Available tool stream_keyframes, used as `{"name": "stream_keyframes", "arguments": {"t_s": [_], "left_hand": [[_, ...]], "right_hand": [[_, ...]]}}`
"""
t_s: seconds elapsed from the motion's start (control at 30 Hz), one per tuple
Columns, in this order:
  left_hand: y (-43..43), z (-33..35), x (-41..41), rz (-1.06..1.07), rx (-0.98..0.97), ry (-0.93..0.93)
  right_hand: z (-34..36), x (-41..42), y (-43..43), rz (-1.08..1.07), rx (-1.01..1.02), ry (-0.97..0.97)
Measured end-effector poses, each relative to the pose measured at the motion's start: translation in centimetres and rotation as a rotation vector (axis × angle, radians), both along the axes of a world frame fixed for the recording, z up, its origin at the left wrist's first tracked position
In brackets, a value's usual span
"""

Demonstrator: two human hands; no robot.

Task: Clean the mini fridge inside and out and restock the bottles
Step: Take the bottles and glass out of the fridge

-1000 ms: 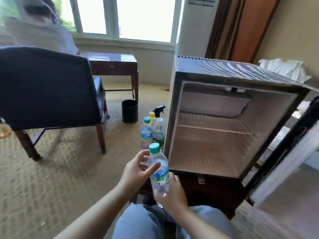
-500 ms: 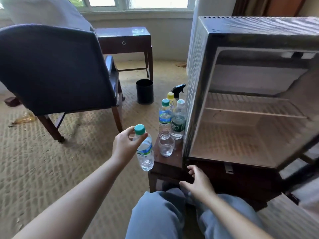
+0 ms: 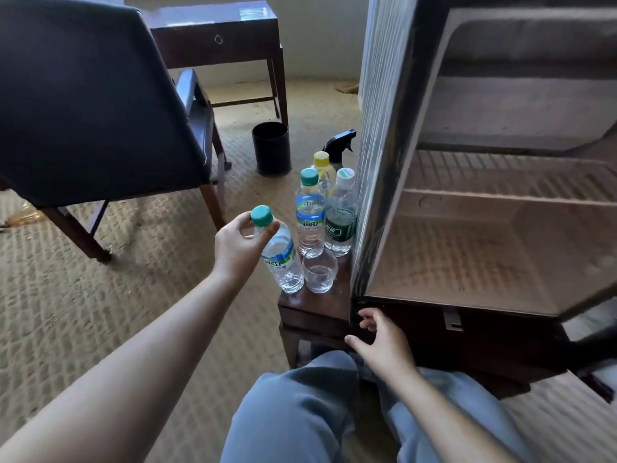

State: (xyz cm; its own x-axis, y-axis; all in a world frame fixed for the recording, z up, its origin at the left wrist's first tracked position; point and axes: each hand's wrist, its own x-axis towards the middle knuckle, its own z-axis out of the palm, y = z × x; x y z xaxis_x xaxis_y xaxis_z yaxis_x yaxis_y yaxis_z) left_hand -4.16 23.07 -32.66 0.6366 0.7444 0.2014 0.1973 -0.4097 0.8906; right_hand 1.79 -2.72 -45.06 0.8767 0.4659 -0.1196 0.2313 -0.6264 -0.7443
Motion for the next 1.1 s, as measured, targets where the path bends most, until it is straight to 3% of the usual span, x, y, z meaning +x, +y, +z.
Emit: {"name": "stream_keyframes", "arguments": {"t_s": [0.8, 0.97, 1.1], "left_hand": [[-2.8, 1.8, 3.1, -0.142, 0.027, 0.265], [-3.5, 3.8, 1.2, -0.155, 0.114, 0.359], [-5.0, 7.0, -0.7, -0.173, 0.206, 0.326]], "right_hand": [[0.5, -0.1, -3.3, -0.078, -0.068, 0.042], [3.0, -0.5, -4.5, -0.131, -0.03, 0.067], [6.3, -0.9, -6.1, -0.138, -0.01, 0.009]]}}
